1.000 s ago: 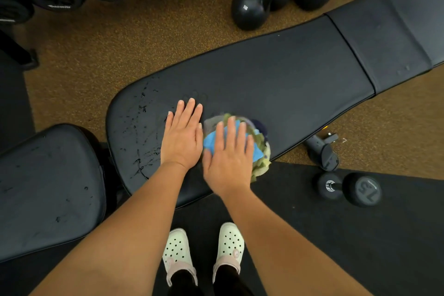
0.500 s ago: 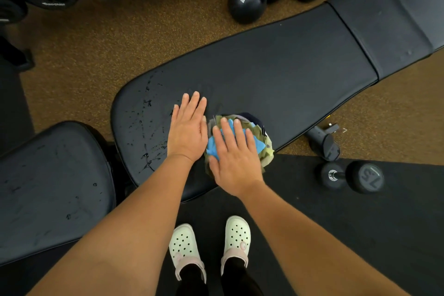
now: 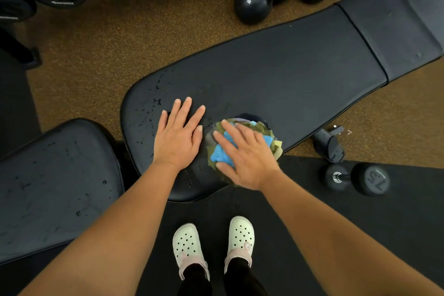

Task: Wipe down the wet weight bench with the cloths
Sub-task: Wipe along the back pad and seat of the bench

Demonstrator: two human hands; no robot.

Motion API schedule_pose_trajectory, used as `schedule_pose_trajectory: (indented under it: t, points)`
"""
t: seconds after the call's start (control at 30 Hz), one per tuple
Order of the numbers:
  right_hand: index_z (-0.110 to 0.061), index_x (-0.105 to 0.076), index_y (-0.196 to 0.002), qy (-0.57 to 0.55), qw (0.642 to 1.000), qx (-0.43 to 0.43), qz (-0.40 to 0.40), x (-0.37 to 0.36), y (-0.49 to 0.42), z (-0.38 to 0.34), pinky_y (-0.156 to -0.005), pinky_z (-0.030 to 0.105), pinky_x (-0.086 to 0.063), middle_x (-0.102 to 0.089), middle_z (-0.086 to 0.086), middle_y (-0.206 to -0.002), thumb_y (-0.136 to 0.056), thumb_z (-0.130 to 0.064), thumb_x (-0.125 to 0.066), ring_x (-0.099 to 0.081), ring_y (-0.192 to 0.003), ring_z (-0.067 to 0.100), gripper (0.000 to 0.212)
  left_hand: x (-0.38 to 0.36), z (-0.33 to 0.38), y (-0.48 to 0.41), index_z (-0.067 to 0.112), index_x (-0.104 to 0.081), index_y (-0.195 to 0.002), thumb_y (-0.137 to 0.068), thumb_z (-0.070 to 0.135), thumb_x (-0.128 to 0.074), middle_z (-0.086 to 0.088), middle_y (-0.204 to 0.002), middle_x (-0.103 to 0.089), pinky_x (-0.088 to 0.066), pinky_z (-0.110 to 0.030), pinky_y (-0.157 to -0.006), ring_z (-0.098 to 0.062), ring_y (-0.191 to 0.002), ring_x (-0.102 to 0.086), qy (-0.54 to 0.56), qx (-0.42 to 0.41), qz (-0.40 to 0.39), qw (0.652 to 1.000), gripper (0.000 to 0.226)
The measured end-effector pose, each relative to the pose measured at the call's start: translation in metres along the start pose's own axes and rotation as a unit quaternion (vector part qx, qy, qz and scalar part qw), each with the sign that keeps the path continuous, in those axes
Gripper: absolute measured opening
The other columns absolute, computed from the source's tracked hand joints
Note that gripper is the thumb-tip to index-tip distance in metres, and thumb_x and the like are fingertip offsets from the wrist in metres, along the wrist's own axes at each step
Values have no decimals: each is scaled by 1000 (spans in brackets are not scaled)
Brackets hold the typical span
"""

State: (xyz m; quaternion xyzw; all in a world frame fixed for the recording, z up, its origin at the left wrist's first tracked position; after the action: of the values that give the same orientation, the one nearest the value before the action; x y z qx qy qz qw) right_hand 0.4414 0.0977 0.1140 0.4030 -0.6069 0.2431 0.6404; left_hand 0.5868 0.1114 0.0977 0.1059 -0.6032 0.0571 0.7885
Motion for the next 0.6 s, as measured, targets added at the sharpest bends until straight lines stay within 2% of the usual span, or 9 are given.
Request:
schedule_pose_trajectory:
  t: [0.07, 0.17, 0.2, 0.23, 0.37, 0.43, 0.5, 0.6]
  points:
    - [-22, -27, -151, 8, 998, -56, 8, 3, -7, 23, -101, 45, -35, -22, 8, -158, -94, -61, -26, -34, -132, 33, 69, 0, -4, 4, 34, -25, -151, -100, 42, -19, -1, -162, -14, -9, -48, -119, -23, -150, -5, -1, 9, -1, 1000, 52]
    - [-17, -21, -152, -28, 968, -246, 39, 12, -23, 44, -104, 46, -31, -16, 13, -159, -97, -56, -24, -26, -135, 33, 69, 0, -5, 5, 34, -25, -151, -101, 41, -19, 0, -162, -14, -8, -47, -120, -22, -150, -5, 2, 14, 2, 1000, 51]
    - [-14, -19, -153, -38, 960, -276, 38, 12, -27, 38, -105, 46, -29, -13, 15, -159, -98, -55, -24, -24, -137, 34, 69, 0, -5, 4, 35, -26, -151, -101, 40, -19, 0, -162, -15, -9, -47, -120, -22, -150, -5, 3, 14, 5, 1000, 51]
    - [-13, -18, -153, -39, 962, -269, 32, 10, -31, 26, -107, 47, -28, -12, 16, -160, -98, -54, -24, -23, -138, 35, 69, 0, -5, 4, 34, -27, -150, -101, 40, -19, 0, -161, -16, -9, -47, -119, -22, -150, -7, 5, 15, 9, 1000, 51]
    - [-13, -22, -152, -12, 999, -45, -8, -3, -22, -24, -109, 46, -28, -14, 13, -160, -99, -53, -25, -24, -142, 32, 67, 0, -9, 5, 32, -33, -149, -99, 35, -22, 0, -160, -21, -12, -48, -119, -22, -149, -10, 13, 14, 20, 1000, 51]
    - [-15, -24, -152, 0, 1000, 2, -12, -4, -14, -18, -112, 47, -23, -17, 10, -160, -98, -55, -25, -23, -143, 31, 67, 2, -10, 5, 33, -34, -148, -99, 34, -23, 0, -160, -22, -11, -49, -118, -23, -149, -11, 15, 17, 22, 999, 50]
    - [-15, -24, -152, 11, 999, -45, 4, -1, -20, -2, -115, 53, -14, -18, 10, -160, -97, -54, -26, -19, -145, 32, 66, 3, -10, 5, 33, -34, -148, -100, 35, -24, 1, -160, -22, -11, -49, -118, -23, -149, -11, 17, 20, 24, 999, 49]
    - [-12, -20, -152, -19, 975, -221, 28, 6, -36, 18, -117, 56, -7, -13, 14, -160, -97, -49, -22, -10, -147, 35, 67, 3, -11, 5, 34, -34, -147, -100, 35, -23, 0, -160, -21, -9, -48, -119, -24, -149, -10, 23, 26, 26, 999, 49]
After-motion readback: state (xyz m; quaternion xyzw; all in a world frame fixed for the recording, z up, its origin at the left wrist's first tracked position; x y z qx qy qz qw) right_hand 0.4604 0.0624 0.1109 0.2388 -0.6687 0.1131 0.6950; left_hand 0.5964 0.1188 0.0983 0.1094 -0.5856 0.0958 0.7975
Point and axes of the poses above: each hand's wrist, its own y-axis away from the middle knuckle, its own x-axis out of the back of the hand, z = x × y, the point moved 10 cm from there along -y, towards the middle knuckle
